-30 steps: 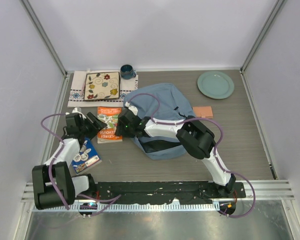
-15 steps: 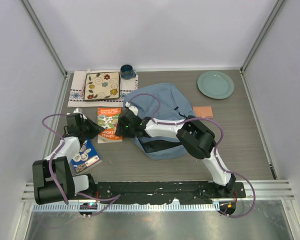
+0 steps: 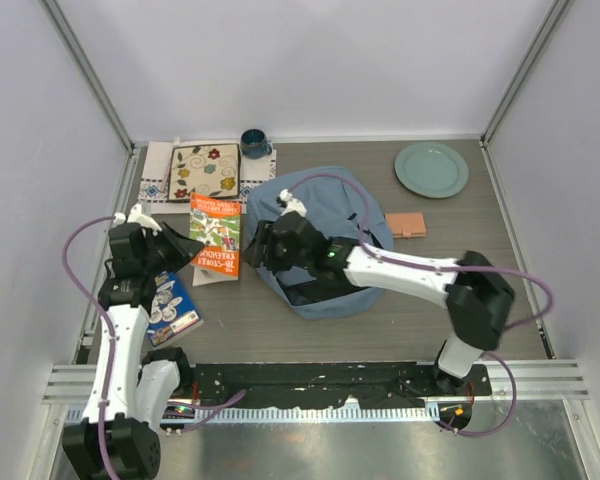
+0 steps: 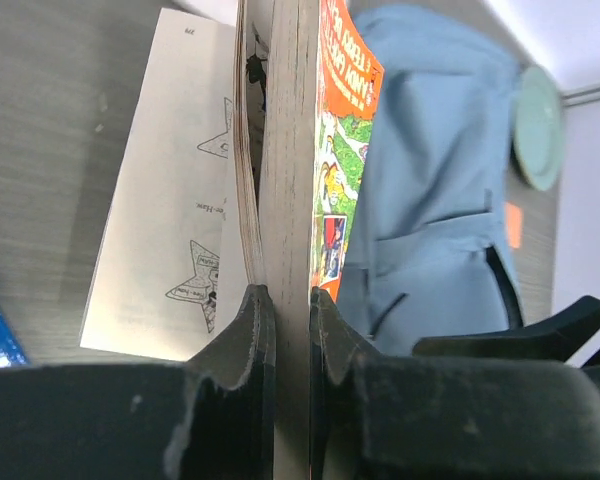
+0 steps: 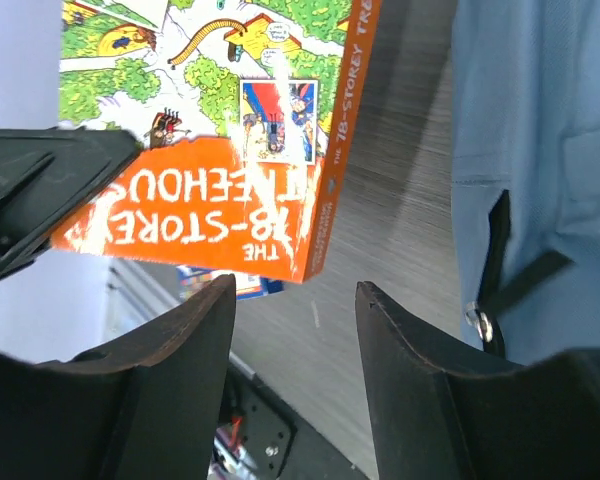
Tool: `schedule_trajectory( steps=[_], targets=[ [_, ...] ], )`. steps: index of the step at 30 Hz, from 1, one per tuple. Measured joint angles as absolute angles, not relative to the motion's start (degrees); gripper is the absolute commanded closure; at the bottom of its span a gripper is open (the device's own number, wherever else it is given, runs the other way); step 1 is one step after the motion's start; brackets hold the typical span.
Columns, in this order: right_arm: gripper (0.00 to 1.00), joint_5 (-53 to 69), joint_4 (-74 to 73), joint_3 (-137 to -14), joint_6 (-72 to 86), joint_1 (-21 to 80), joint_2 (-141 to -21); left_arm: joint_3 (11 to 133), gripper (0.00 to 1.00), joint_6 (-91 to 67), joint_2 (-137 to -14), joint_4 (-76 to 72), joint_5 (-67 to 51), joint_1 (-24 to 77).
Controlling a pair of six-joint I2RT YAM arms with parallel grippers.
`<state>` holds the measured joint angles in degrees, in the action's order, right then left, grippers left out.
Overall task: Pack the student bag
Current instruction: Pick up the book from the center of the board.
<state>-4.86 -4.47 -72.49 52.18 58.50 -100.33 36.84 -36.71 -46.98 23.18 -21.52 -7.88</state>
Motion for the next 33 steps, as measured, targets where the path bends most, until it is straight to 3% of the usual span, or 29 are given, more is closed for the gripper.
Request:
schedule_trajectory(
  steps=[11, 15, 25, 33],
  targets=[
    [0.2, -6.9, 1.6, -53.2, 52.2, 58.4, -69.5, 43.2, 1.0, -42.6, -35.4, 24.1, -35.6, -7.9],
    [0.19, -7.4, 2.6, -49.8, 52.3, 58.4, -63.1, 43.2, 1.0, -47.8, -35.0, 18.3, -42.1, -7.2],
    [0.18, -8.6, 5.0, -46.5, 52.6, 58.4, -59.4, 42.2, 1.0, -55.6, -36.0, 6.2, -47.9, -1.5],
    [0.18, -9.9, 6.7, -45.6, 52.7, 58.4, -59.1, 40.8, 1.0, -57.8, -38.8, 1.1, -47.6, 8.6]
  ],
)
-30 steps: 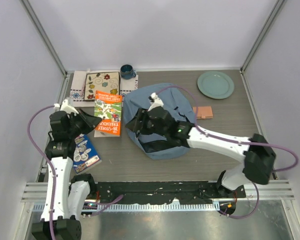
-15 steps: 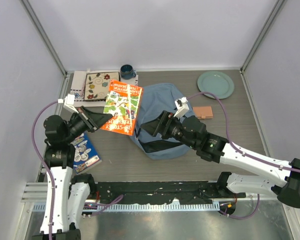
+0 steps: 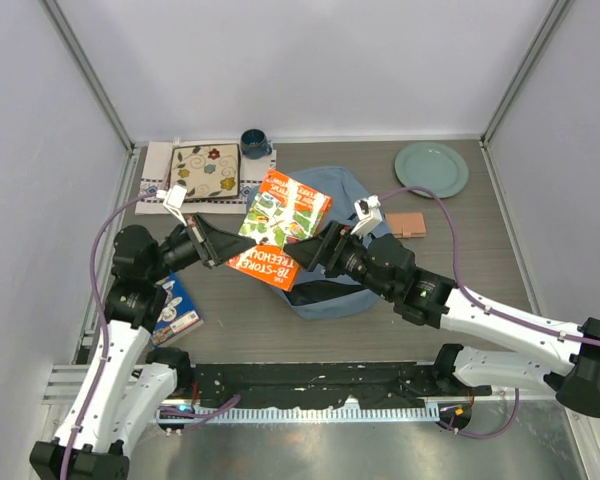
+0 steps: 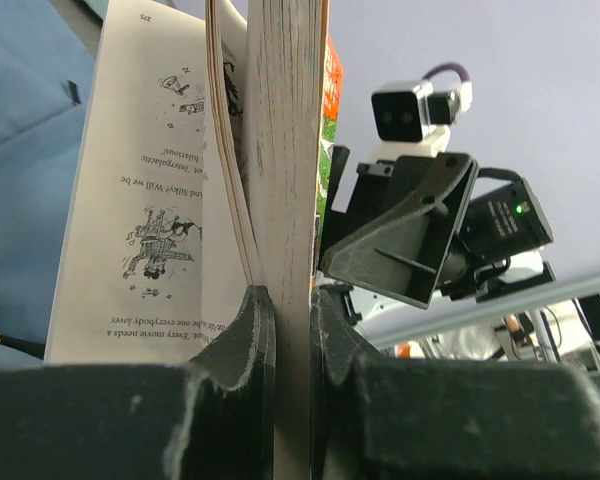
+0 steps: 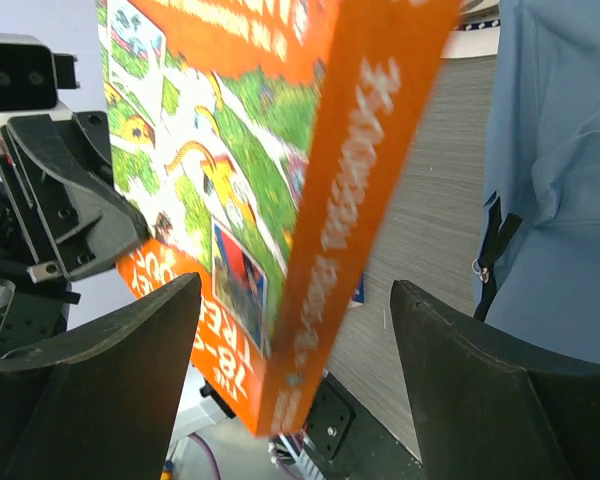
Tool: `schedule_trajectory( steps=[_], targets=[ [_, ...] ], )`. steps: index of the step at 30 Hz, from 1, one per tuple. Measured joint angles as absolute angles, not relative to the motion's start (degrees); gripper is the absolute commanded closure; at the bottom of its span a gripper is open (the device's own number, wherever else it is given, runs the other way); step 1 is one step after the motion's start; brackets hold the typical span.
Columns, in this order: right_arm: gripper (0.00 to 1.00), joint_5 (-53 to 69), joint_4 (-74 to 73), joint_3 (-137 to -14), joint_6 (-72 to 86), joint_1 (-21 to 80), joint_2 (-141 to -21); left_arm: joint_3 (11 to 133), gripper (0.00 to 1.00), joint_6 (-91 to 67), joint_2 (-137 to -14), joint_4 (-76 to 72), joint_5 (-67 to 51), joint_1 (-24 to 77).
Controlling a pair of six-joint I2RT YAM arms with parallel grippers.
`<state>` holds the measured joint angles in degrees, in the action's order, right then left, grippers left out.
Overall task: Pack the student bag
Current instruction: Pick up the book from the center of the board.
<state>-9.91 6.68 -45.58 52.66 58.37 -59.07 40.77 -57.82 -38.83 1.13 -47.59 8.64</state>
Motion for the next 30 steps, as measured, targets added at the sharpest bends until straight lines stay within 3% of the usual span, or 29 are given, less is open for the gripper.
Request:
schedule_trajectory(
  steps=[2, 5, 6, 8, 9, 10, 12, 13, 16, 20, 30],
  targets=[
    [0.19, -10.5, 7.4, -45.3, 52.6, 58.4, -59.0, 40.4, 1.0, -58.2, -40.0, -0.3, -47.7, 11.1],
    [0.3, -11.2, 9.2, -44.4, 52.7, 58.4, -58.4, 40.0, 1.0, -58.4, -41.7, -1.9, -47.6, 13.9],
    [0.45, -11.3, 9.7, -44.0, 52.7, 58.3, -58.0, 39.7, 1.0, -58.5, -42.0, -2.3, -47.6, 14.7],
    [0.61, -11.8, 10.0, -42.9, 52.5, 58.3, -56.9, 39.2, 1.0, -58.6, -42.2, -3.4, -47.6, 15.3],
    [0.82, -11.7, 10.8, -42.1, 52.8, 58.3, -56.3, 39.0, 1.0, -58.5, -42.2, -3.6, -47.6, 15.5],
    [0.9, -11.7, 11.6, -41.7, 52.9, 58.3, -55.7, 38.9, 1.0, -58.5, -42.3, -3.7, -47.6, 15.6],
    [0.99, -11.6, 13.3, -40.6, 53.1, 58.3, -54.1, 38.4, 0.8, -58.5, -42.3, -4.1, -47.5, 15.7],
    [0.99, -11.4, 13.8, -40.2, 52.8, 58.3, -53.5, 38.3, 0.52, -58.5, -42.3, -4.3, -47.6, 15.7],
    [0.99, -11.2, 13.8, -39.0, 52.7, 58.4, -51.7, 38.2, 0.18, -57.7, -42.2, -4.5, -46.6, 16.3],
    [0.99, -11.6, 11.1, -38.2, 51.9, 58.1, -49.3, 38.4, 0.0, -55.4, -41.5, -2.3, -43.2, 16.1],
    [0.99, -5.8, 7.7, -37.9, 50.6, 57.9, -47.3, 40.2, 0.01, -54.0, -45.5, -5.1, -40.9, 16.2]
  ],
)
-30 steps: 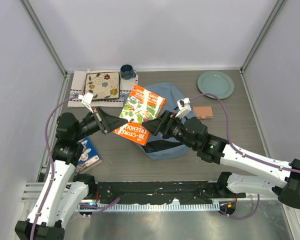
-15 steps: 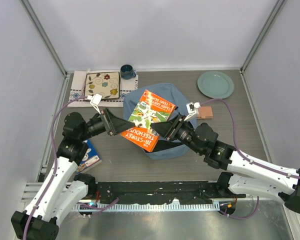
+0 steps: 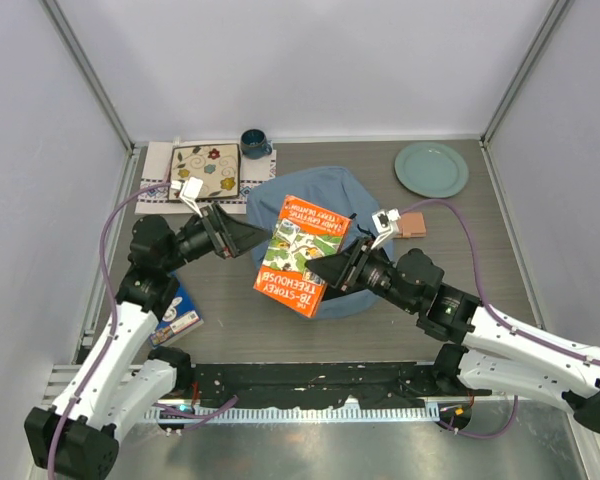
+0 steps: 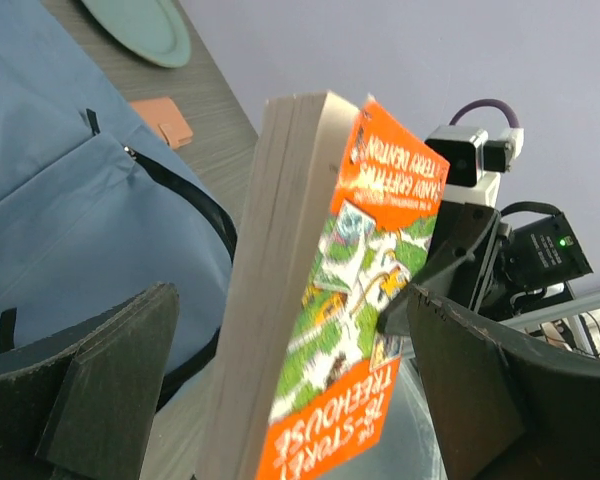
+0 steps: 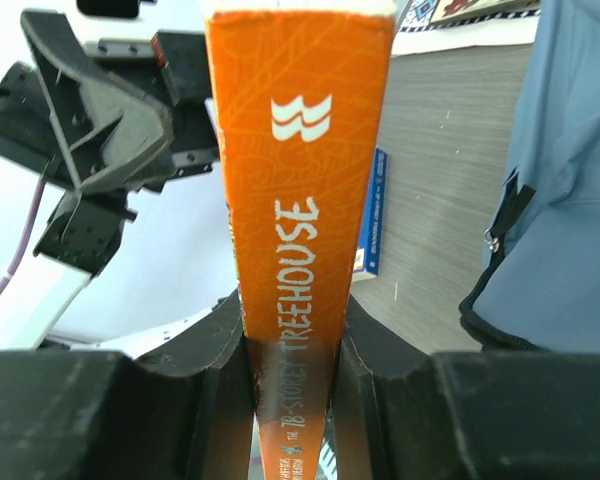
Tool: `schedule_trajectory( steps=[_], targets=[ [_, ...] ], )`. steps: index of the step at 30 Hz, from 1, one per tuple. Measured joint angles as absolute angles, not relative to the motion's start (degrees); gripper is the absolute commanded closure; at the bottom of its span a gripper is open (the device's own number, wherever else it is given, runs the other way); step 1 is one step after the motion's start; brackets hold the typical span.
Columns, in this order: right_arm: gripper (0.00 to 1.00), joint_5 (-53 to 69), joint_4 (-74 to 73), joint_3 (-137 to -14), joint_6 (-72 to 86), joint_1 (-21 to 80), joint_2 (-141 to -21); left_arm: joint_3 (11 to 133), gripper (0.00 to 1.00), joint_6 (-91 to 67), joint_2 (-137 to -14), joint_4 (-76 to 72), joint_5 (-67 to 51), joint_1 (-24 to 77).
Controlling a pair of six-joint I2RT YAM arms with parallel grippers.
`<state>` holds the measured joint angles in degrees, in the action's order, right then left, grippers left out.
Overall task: Pack the student bag
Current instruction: Pick up the book from the center of the board.
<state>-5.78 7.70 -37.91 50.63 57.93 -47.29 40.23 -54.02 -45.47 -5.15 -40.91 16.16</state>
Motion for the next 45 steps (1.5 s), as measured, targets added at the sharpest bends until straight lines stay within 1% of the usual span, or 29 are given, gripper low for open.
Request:
schedule_trajectory(
  steps=[7, 15, 17, 18, 20, 21, 23, 24, 26, 27, 28, 29, 30, 31, 34, 36, 37, 42, 45],
  targets=[
    [0.99, 1.7, 8.8, -37.9, 50.6, 57.9, -48.4, 40.9, 0.0, -55.2, -51.4, -12.0, -44.5, 17.1],
    [0.99, 9.2, 10.7, -37.9, 50.4, 57.3, -50.0, 40.9, 0.0, -58.2, -55.3, -20.9, -50.6, 19.1],
    [0.99, 10.7, 11.5, -37.9, 50.2, 56.8, -50.2, 40.7, 0.04, -59.4, -55.9, -24.0, -52.6, 19.4],
    [0.99, 11.6, 12.1, -37.9, 50.0, 56.4, -50.3, 40.4, 0.13, -59.9, -56.1, -25.4, -53.5, 19.5],
    [0.99, 13.7, 12.9, -38.0, 49.8, 55.7, -50.8, 39.6, 0.23, -61.0, -56.6, -28.2, -55.3, 19.8],
    [0.99, 14.6, 13.2, -38.0, 49.8, 55.4, -51.1, 39.1, 0.36, -61.4, -56.9, -29.3, -56.1, 20.0],
    [0.99, 16.1, 13.6, -38.0, 49.8, 54.7, -51.5, 38.3, 0.5, -62.2, -57.3, -30.8, -57.1, 20.2],
    [0.99, 16.8, 13.8, -38.0, 49.8, 54.3, -51.8, 37.9, 0.63, -62.5, -57.4, -31.4, -57.5, 20.3],
    [0.99, 17.9, 13.8, -38.0, 49.7, 53.6, -52.1, 37.4, 0.81, -63.0, -57.4, -32.0, -58.0, 20.3],
    [0.99, 18.2, 13.4, -38.0, 49.6, 53.3, -52.3, 37.4, 0.97, -63.0, -57.3, -33.0, -58.3, 20.4],
    [0.94, 18.4, 13.2, -38.0, 49.6, 52.9, -52.5, 37.3, 1.0, -62.9, -57.2, -33.4, -58.4, 20.4],
    [0.89, 18.7, 13.3, -38.1, 49.4, 52.5, -52.7, 37.3, 1.0, -62.7, -57.1, -33.7, -58.1, 20.4],
    [0.81, 18.7, 13.0, -38.2, 49.3, 52.3, -52.6, 37.3, 1.0, -62.7, -57.1, -33.6, -58.0, 20.4],
    [0.61, 18.5, 12.5, -38.3, 49.0, 52.2, -52.6, 37.3, 1.0, -62.6, -57.1, -33.3, -57.8, 20.4],
    [0.3, 15.4, 9.1, -39.2, 48.2, 52.3, -52.3, 37.3, 1.0, -60.5, -56.2, -30.0, -55.3, 20.6],
    [0.26, 10.6, 6.3, -39.5, 48.2, 52.1, -51.2, 37.3, 1.0, -57.7, -54.9, -25.5, -52.8, 20.8],
    [0.22, 7.4, 4.3, -39.5, 48.1, 52.0, -50.0, 37.3, 1.0, -56.4, -54.3, -23.0, -50.8, 20.9],
    [0.2, -6.0, -2.8, -36.5, 51.7, 51.8, -39.3, 37.1, 1.0, -53.5, -49.9, -13.3, -38.2, 20.9],
    [0.21, -9.3, -3.5, -31.6, 54.6, 51.7, -33.2, 35.0, 1.0, -55.7, -45.6, -11.3, -27.9, 20.9]
  ],
)
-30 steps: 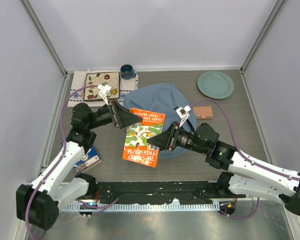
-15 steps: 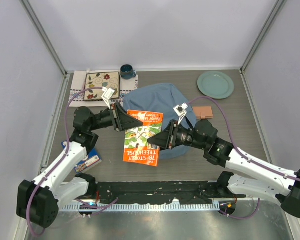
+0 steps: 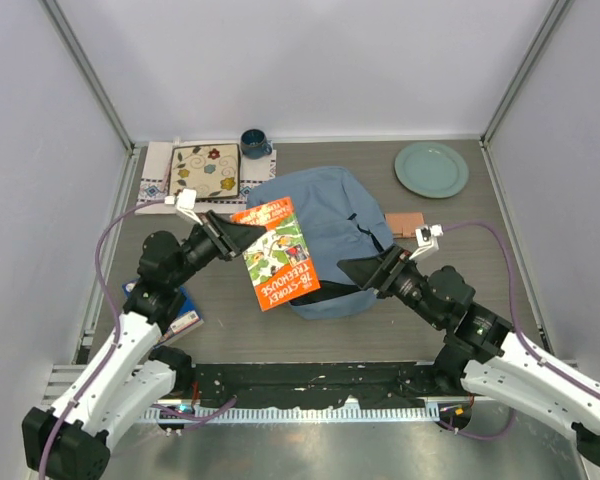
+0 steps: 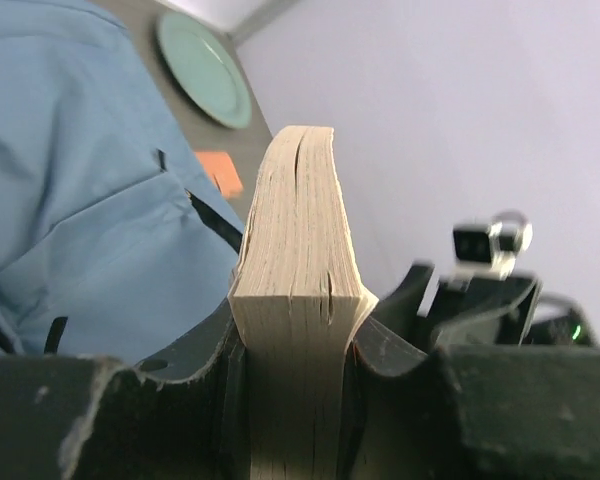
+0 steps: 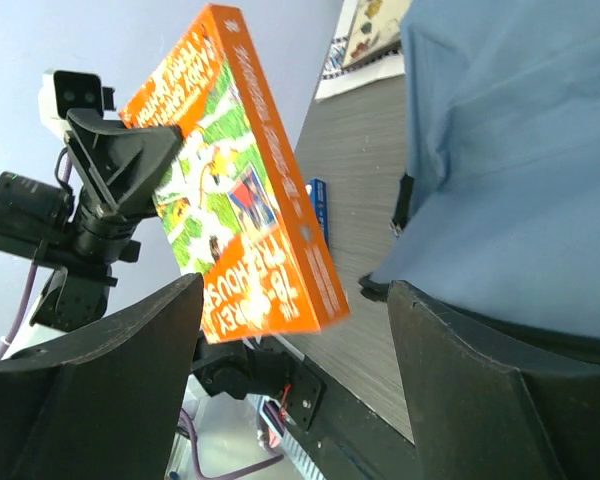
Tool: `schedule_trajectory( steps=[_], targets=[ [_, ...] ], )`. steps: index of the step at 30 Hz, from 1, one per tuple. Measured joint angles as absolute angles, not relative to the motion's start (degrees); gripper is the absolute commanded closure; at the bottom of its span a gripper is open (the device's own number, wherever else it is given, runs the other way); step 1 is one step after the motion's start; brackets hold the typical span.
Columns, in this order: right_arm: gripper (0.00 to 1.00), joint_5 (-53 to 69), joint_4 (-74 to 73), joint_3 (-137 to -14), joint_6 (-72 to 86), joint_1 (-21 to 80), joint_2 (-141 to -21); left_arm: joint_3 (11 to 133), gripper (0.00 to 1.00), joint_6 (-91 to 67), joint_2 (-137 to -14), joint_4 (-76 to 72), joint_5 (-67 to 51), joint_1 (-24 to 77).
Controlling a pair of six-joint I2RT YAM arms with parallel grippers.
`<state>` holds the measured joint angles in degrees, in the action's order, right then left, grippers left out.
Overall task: Pack the student bag
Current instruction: Pick up the book from the center of the board.
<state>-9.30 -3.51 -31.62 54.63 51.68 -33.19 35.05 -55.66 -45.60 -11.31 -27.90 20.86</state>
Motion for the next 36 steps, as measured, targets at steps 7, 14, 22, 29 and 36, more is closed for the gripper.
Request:
schedule_trajectory(
  steps=[7, 14, 22, 29, 36],
  targets=[
    [0.21, -6.8, -1.1, -25.3, 60.6, 51.7, -34.4, 24.4, 1.0, -68.9, -39.1, -14.4, -9.3, 20.8],
    [0.21, -4.8, 9.0, -23.8, 63.7, 55.4, -43.2, 22.7, 1.0, -75.2, -39.2, -16.3, -2.7, 20.9],
    [0.21, -5.1, 21.3, -23.4, 66.9, 57.8, -50.7, 21.2, 1.0, -78.9, -39.4, -20.9, 0.6, 22.4],
    [0.2, -5.7, 28.7, -23.4, 67.7, 57.8, -54.2, 20.9, 1.0, -80.1, -42.3, -24.8, 1.7, 25.9],
    [0.2, -8.2, 29.9, -23.4, 67.7, 57.8, -54.8, 19.7, 1.0, -81.1, -43.4, -28.7, 2.7, 28.2]
  ],
)
